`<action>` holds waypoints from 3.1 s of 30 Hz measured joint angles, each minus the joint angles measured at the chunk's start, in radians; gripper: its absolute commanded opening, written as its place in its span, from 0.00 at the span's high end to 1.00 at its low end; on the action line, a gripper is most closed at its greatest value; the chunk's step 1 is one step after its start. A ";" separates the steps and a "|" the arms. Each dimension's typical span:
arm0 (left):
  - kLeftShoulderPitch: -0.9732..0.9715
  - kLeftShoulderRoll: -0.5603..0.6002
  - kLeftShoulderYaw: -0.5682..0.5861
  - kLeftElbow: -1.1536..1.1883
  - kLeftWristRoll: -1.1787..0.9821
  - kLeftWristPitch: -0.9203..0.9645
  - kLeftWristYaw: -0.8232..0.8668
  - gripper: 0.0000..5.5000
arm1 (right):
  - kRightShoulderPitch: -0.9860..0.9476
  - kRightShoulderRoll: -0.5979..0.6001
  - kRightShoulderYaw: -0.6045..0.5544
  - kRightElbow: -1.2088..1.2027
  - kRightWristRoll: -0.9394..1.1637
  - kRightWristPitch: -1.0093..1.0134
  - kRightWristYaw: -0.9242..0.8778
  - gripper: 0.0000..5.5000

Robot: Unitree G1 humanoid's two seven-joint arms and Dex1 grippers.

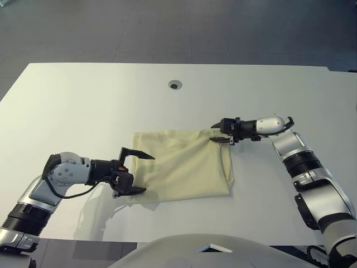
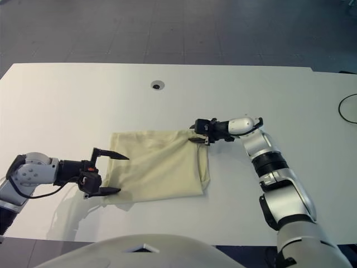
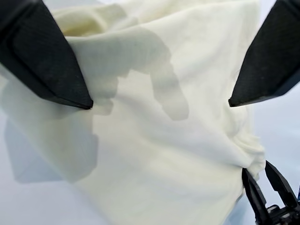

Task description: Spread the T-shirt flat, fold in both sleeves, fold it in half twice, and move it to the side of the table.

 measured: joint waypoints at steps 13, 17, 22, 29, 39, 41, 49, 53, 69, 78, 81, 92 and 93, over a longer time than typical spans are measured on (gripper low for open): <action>-0.265 -0.052 -0.068 0.278 0.169 -0.165 0.084 0.02 | 0.127 -0.140 -0.011 -0.213 -0.053 -0.094 -0.048 0.22; -0.404 -0.063 -0.129 0.447 0.263 -0.330 0.133 0.02 | 0.225 -0.199 -0.035 -0.366 -0.064 -0.072 -0.074 0.12; -0.559 -0.080 -0.197 0.635 0.400 -0.526 0.227 0.02 | 0.328 -0.258 -0.057 -0.541 -0.073 -0.032 -0.087 0.02; -0.771 -0.099 -0.293 0.782 0.762 -0.648 0.513 0.02 | 0.456 -0.288 -0.067 -0.751 -0.076 0.025 -0.094 0.02; -1.094 -0.229 -0.711 0.898 1.453 -0.467 1.368 0.02 | 0.562 -0.286 0.004 -0.992 -0.084 0.124 -0.074 0.02; -1.146 -0.267 -0.826 0.930 1.568 -0.399 1.553 0.02 | 0.563 -0.281 0.017 -1.013 -0.083 0.153 -0.071 0.02; -1.270 -0.448 -1.177 1.108 1.841 -0.121 2.079 0.02 | 0.557 -0.226 0.053 -1.070 -0.072 0.294 -0.051 0.02; -1.279 -0.443 -1.253 1.147 1.845 -0.079 2.177 0.02 | 0.560 -0.227 0.014 -1.123 -0.040 0.358 -0.052 0.02; -1.358 -0.127 -1.165 0.899 1.668 -0.207 2.252 0.02 | 0.629 -0.287 -0.248 -1.320 0.166 0.520 -0.051 0.02; -1.030 0.168 -0.927 0.598 1.120 -0.638 1.900 0.02 | 0.876 -0.368 -0.404 -1.283 0.168 0.295 -0.038 0.02; -0.810 0.252 -0.889 0.468 0.940 -0.658 1.698 0.02 | 0.956 -0.390 -0.415 -1.266 0.154 0.221 -0.024 0.02; -0.394 0.385 -0.627 0.232 0.629 -0.580 1.286 0.02 | 1.006 -0.409 -0.330 -1.162 -0.002 0.065 -0.057 0.02; -0.378 0.383 -0.606 0.230 0.613 -0.578 1.256 0.02 | 1.004 -0.409 -0.321 -1.154 -0.013 0.059 -0.065 0.02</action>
